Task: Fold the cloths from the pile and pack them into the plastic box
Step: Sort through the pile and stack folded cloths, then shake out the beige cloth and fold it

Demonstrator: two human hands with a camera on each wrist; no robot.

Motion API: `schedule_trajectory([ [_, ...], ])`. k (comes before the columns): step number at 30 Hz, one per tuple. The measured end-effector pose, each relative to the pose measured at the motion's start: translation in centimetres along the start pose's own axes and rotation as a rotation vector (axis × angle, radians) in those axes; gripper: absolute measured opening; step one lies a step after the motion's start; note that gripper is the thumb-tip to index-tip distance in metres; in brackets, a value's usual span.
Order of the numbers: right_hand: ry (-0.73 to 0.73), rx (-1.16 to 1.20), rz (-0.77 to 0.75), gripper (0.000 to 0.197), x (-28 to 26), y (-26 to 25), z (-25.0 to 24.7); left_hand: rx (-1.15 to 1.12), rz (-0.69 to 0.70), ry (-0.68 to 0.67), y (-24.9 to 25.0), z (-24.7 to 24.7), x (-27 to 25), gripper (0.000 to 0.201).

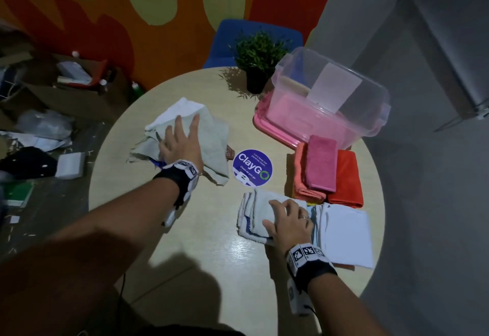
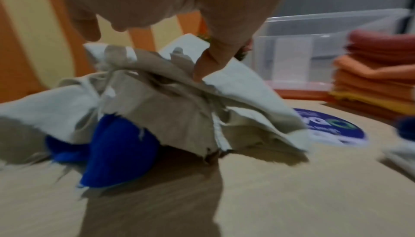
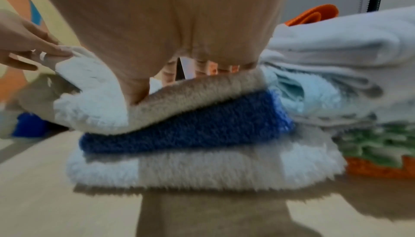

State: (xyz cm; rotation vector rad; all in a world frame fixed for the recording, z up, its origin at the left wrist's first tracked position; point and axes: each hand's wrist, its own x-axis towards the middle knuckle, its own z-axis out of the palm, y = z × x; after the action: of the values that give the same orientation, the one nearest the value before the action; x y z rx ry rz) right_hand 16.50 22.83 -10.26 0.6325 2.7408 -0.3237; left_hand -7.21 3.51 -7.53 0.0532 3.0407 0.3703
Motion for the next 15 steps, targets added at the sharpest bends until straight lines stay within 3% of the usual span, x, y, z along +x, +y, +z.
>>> schedule_trajectory([
  [3, 0.017, 0.004, 0.025, 0.049, -0.2, -0.3, 0.2, -0.134, -0.210, -0.121, -1.4, -1.3, 2.6, 0.102],
  [5, 0.013, 0.017, 0.038, 0.049, -0.3, -0.4, 0.3, -0.158, -0.259, -0.188, -1.7, -2.0, 3.1, 0.072],
  [7, 0.012, 0.030, 0.042, 0.049, -0.4, -0.4, 0.1, -0.187, -0.267, -0.171, -1.6, -2.6, 2.7, 0.040],
  [9, 0.005, 0.048, 0.022, 0.049, -0.6, -0.4, -0.4, -0.267, -0.192, -0.042, -1.5, -2.8, 2.2, 0.025],
  [11, 0.010, 0.069, 0.002, 0.050, -0.8, -0.4, -1.4, -0.371, 0.019, 0.123, -1.2, -3.6, 1.4, 0.020],
  [15, 0.160, 0.167, -0.068, 0.046, -1.3, -1.7, -3.7, -0.538, 0.259, 0.168, 1.0, -7.0, -1.4, 0.014],
])
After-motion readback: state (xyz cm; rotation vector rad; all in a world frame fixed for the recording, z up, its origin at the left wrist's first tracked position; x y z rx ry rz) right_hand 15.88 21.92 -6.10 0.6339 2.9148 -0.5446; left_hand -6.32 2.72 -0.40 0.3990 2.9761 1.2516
